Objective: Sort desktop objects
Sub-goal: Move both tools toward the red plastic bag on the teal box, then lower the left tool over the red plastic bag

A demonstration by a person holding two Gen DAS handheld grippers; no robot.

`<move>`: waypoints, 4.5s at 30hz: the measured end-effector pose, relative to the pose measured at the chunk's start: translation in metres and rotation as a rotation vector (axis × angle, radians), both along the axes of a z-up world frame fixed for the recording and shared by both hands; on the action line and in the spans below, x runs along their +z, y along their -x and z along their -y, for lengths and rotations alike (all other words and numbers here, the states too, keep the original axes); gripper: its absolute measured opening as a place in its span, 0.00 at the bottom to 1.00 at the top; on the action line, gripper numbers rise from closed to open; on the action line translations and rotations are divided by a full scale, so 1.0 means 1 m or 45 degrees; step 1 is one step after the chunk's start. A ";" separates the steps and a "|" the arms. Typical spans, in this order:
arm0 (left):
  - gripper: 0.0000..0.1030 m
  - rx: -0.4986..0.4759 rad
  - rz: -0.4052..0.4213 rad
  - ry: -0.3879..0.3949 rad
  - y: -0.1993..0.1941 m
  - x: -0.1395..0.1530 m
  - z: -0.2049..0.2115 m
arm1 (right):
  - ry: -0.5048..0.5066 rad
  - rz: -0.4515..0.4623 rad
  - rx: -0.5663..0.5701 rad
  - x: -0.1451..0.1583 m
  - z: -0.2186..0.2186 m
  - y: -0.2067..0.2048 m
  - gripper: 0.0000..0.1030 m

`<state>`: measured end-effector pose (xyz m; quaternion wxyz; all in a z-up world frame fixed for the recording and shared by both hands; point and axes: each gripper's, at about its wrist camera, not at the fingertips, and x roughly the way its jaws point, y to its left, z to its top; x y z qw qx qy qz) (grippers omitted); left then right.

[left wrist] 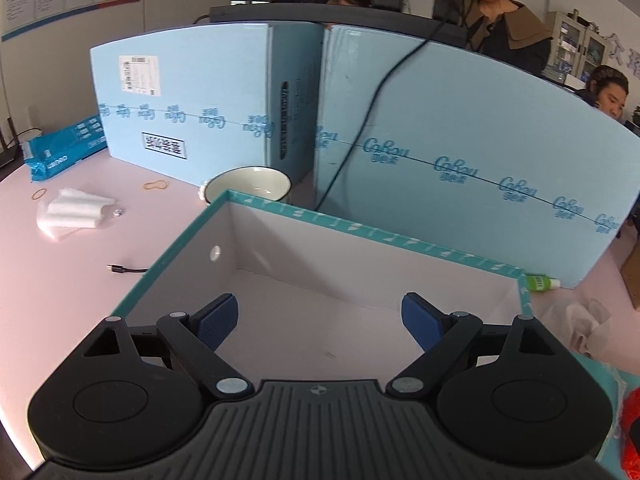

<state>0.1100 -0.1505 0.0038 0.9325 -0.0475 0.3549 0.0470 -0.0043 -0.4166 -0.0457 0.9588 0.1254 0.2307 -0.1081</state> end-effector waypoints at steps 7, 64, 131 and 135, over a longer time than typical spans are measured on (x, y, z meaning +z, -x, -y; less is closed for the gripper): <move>0.85 -0.074 -0.006 -0.016 0.007 -0.003 0.015 | 0.072 -0.004 -0.027 0.004 0.006 0.015 1.00; 0.85 -0.102 0.067 0.216 0.023 0.015 0.009 | 0.283 -0.106 0.135 0.019 -0.018 0.011 1.00; 0.85 -0.046 -0.075 0.061 0.094 -0.020 0.112 | 0.026 -0.002 0.365 0.000 0.085 0.017 1.00; 0.85 -0.087 -0.081 0.043 0.095 -0.019 0.118 | 0.016 0.023 0.333 0.000 0.093 0.022 1.00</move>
